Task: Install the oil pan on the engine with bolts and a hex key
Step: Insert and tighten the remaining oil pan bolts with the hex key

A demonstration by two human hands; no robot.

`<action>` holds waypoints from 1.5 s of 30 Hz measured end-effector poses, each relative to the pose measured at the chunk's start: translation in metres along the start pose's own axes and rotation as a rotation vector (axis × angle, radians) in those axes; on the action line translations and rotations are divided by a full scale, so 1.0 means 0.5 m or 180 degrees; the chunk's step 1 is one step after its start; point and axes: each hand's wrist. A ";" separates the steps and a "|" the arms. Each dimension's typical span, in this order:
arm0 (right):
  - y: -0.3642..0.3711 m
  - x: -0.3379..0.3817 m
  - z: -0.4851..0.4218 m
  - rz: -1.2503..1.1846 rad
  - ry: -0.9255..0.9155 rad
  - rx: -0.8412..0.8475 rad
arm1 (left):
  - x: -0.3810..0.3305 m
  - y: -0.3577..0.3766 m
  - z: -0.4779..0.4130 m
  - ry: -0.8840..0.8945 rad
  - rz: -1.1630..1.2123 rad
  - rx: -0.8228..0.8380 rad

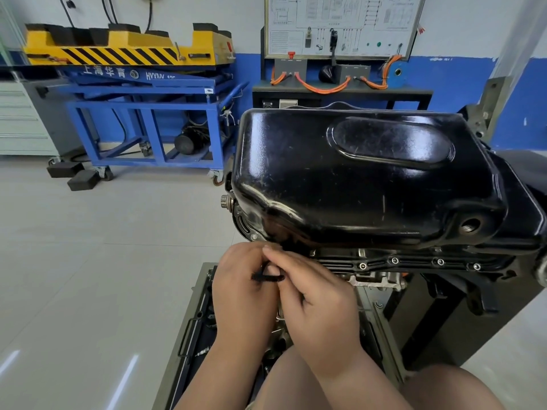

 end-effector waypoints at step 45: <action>0.004 -0.005 0.001 -0.0136 0.0377 -0.0229 | 0.004 0.009 0.006 -0.0240 0.0304 -0.0014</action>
Point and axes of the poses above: each hand's wrist, its own z-axis away from the middle knuckle, its own y-axis out of the palm, x = y × z, and after that the axes turned 2 degrees about -x, right-handed
